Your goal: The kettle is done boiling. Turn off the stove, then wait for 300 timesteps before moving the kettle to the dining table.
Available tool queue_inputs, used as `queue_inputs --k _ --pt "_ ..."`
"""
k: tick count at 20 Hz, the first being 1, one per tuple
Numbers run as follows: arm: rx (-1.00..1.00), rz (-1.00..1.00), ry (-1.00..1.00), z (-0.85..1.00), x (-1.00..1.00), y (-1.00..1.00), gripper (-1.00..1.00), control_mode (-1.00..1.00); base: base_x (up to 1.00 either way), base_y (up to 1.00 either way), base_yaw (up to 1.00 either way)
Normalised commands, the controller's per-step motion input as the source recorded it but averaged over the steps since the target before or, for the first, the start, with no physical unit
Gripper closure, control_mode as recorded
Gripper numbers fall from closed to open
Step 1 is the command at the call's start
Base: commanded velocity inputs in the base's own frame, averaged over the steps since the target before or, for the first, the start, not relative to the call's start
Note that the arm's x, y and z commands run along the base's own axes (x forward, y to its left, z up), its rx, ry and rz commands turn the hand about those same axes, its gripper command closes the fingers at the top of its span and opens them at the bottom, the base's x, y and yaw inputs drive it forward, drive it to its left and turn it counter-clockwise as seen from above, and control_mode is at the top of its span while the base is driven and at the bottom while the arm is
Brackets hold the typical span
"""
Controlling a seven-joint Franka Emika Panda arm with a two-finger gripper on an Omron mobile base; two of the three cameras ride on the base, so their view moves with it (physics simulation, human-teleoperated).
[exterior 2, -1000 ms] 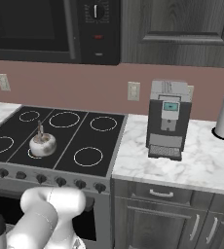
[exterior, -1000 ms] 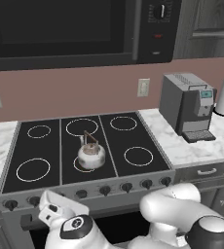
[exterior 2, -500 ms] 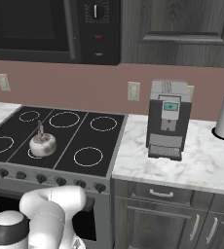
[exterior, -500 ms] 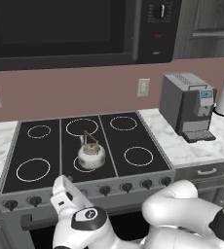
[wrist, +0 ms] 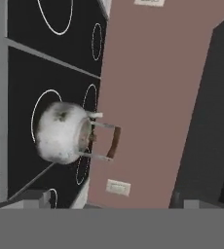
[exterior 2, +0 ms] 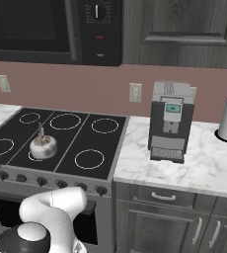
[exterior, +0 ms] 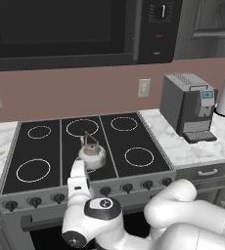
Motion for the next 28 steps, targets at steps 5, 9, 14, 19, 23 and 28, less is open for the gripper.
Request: queue_inputs --k 5,9,14,19,23,28 --pt "0.37 -0.08 0.0 0.37 0.0 -0.27 -1.0 -1.0 0.0 0.0 0.0" --pt "0.34 -0.07 0.0 0.38 0.0 -0.26 -1.0 -1.0 0.0 0.0 0.0" --pt "0.33 -0.03 0.06 0.35 0.07 -0.32 -1.0 -1.0 0.0 0.0 0.0" --pt "0.29 -0.01 0.1 0.27 0.18 -0.31 -1.0 -1.0 0.0 0.0 0.0" --pt "0.25 0.0 0.07 0.21 0.15 -0.19 -1.0 -1.0 0.0 0.0 0.0" --pt "0.24 0.0 0.02 0.14 0.02 -0.16 -1.0 -1.0 0.0 0.0 0.0"
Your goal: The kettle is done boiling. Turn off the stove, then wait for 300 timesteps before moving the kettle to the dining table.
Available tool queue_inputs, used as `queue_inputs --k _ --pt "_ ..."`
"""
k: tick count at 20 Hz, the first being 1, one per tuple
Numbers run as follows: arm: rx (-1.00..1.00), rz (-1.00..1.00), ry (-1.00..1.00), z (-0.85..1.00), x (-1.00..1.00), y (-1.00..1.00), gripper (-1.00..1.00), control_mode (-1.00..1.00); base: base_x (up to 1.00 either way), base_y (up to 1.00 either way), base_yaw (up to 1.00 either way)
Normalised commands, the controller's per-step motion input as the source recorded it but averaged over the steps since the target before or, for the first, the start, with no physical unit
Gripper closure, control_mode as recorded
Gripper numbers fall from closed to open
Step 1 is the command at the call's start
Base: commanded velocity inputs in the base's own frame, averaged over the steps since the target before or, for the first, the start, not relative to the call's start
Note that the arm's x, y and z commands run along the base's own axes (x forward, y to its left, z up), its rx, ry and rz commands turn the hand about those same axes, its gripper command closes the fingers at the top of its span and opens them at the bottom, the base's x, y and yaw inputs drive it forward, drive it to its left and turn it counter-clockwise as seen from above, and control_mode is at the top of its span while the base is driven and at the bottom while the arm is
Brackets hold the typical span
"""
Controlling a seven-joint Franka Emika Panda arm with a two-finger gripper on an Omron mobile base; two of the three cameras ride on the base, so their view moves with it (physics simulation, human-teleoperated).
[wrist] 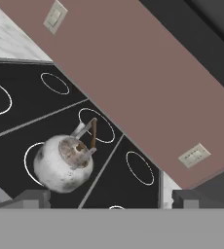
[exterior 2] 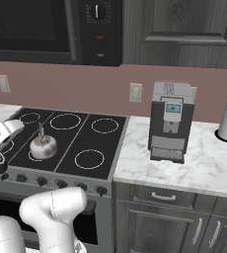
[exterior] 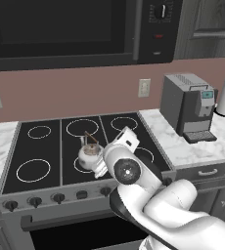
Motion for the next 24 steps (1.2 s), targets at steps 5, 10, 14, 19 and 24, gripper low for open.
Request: queue_inputs --k 5,10,14,19,24 --pt "0.2 0.0 0.04 0.16 0.01 -0.11 -1.0 -1.0 0.0 0.0 0.0" --pt "0.19 0.0 0.12 0.29 0.01 -0.12 -1.0 -1.0 0.0 0.0 0.0" --pt "0.1 0.0 0.19 0.19 0.1 -0.17 -1.0 -1.0 0.0 0.0 0.0" --pt "0.05 0.0 0.23 0.03 0.05 -0.13 -1.0 -1.0 0.0 0.0 0.0" --pt "0.02 0.0 0.24 0.0 0.06 -0.04 -1.0 -1.0 0.0 0.0 0.0"
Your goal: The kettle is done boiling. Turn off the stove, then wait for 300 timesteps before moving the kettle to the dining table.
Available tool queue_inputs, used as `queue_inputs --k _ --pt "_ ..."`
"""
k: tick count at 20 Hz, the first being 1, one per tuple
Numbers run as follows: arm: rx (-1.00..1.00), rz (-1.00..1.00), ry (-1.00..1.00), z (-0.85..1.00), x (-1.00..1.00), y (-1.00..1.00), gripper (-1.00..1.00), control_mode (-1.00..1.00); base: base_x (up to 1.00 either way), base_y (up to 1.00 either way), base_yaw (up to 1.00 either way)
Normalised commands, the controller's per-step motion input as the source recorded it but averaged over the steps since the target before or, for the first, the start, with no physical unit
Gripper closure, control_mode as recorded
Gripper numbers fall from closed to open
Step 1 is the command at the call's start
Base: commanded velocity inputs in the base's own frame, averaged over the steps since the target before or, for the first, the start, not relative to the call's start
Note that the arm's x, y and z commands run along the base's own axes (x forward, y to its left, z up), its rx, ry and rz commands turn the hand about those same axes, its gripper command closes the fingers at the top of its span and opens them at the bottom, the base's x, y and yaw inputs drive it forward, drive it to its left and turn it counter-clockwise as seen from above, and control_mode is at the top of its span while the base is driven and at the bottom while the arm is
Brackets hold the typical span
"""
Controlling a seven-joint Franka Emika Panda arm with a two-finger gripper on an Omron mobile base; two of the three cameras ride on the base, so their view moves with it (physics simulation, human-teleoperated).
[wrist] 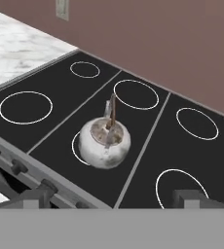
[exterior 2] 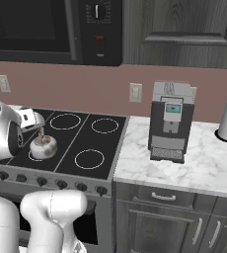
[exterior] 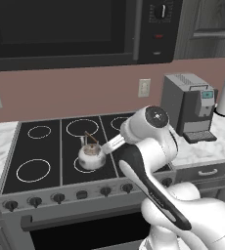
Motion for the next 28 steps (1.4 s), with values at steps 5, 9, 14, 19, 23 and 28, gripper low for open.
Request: queue_inputs --k 5,9,14,19,23,28 --pt "0.01 0.0 0.02 0.0 0.0 0.0 -1.0 -1.0 0.0 0.0 0.0" --pt "0.0 0.0 0.01 0.0 0.0 0.0 -1.0 -1.0 0.0 0.0 0.0" --pt "0.0 0.0 0.0 -0.05 0.02 0.0 -1.0 -1.0 0.0 0.0 0.0" --pt "0.0 0.0 0.06 -0.07 0.13 0.0 -1.0 -1.0 0.0 0.0 0.0" --pt "0.0 0.0 0.08 -0.08 0.16 0.0 -1.0 -1.0 0.0 0.0 0.0" --pt "0.0 0.0 0.07 -0.05 0.15 0.02 -1.0 -1.0 0.0 0.0 0.0"
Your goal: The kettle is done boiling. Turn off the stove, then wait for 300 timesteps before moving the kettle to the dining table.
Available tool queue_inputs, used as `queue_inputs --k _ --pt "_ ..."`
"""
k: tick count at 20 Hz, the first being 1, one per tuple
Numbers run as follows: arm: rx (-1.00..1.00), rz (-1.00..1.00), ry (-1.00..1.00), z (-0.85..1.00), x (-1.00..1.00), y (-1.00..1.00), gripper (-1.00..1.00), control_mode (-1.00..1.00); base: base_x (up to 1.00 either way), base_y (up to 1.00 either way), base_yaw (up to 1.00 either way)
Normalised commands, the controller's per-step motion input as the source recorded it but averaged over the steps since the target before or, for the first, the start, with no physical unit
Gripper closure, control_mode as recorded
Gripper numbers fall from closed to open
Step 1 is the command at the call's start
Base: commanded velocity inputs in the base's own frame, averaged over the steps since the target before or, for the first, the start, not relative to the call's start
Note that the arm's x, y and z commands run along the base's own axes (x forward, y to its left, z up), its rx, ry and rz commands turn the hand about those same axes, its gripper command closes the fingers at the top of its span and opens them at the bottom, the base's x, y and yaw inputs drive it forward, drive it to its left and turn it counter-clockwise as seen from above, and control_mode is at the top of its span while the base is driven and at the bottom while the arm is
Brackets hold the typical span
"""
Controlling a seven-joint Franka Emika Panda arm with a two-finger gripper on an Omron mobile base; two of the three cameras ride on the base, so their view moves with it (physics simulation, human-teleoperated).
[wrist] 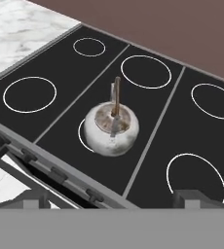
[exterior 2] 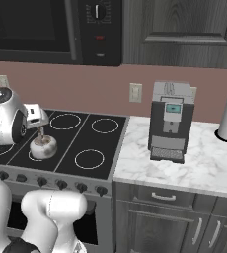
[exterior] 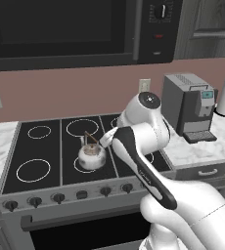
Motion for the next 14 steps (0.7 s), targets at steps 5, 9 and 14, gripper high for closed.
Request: queue_inputs --k 5,9,14 --pt "0.0 0.0 0.01 -0.19 0.05 0.05 -1.0 -1.0 0.0 0.0 0.0" --pt "0.0 0.0 0.0 -0.19 0.1 0.11 -1.0 -1.0 0.0 0.0 0.0" --pt "0.0 0.0 0.04 -0.03 0.18 0.12 -1.0 -1.0 0.0 0.0 0.0"
